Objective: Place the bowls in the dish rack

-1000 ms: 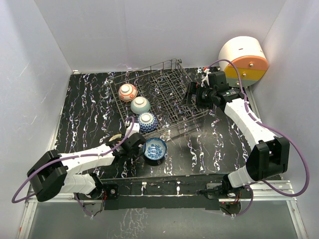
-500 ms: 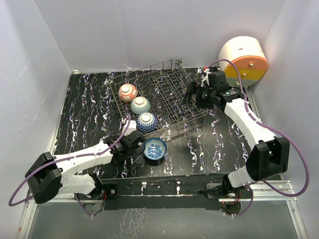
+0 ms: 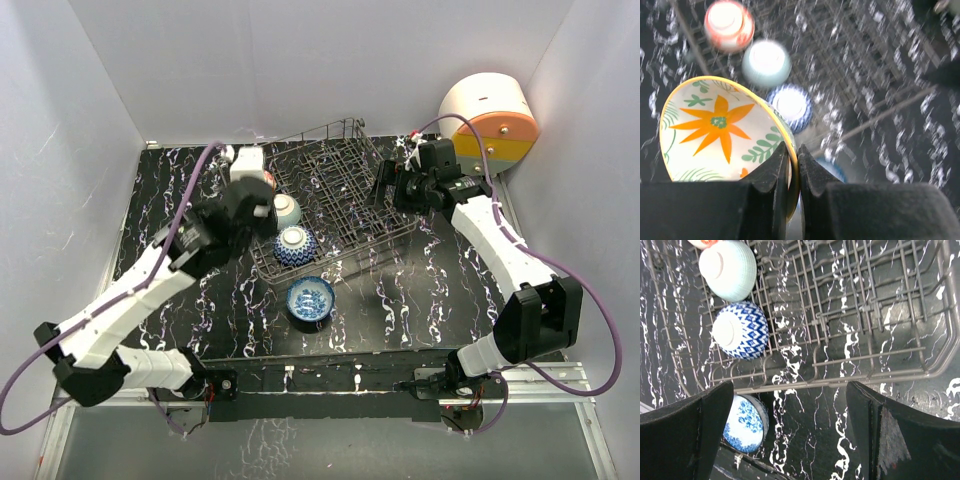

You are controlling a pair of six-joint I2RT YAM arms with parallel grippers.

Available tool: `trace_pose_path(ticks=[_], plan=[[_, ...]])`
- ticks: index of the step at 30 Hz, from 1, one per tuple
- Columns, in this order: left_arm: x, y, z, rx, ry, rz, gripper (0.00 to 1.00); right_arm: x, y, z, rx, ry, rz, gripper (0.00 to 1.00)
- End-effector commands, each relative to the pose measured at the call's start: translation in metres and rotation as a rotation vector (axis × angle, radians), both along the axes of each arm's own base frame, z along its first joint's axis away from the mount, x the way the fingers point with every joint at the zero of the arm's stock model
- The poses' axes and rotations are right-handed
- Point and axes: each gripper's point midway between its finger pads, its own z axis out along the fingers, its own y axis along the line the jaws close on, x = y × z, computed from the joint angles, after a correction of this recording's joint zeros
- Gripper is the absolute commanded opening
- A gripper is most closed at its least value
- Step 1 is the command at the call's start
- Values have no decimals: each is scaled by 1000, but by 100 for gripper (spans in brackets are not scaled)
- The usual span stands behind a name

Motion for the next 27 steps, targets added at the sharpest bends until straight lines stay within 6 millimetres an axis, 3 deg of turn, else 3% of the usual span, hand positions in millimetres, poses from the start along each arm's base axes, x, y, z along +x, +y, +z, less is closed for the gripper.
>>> trace_pose_path(ticks=[1,5,10,12,13,14,18,27], plan=[[93,-30,30,-86,-161,-62,0,24,-5,58,15,-174,-35,99],[164,-53,32,-261,-216,-66,0,32,-8,83,30,-229,-52,99],[236,-84,41,-437,-249,-85,0,37,-16,95,38,-266,-70,99],[262,-102,30,-527,-221,-107,0,40,-20,97,45,-272,-79,99],[269,-109,38,-580,-229,-124,0,42,-22,98,48,-274,-84,99],[282,-119,28,-618,-213,-140,0,43,-25,99,53,-277,-89,99],[313,-153,22,-797,-175,-206,0,48,-35,100,57,-282,-110,99],[364,-195,-20,-1129,-85,-214,0,52,-62,87,57,-259,-163,99]])
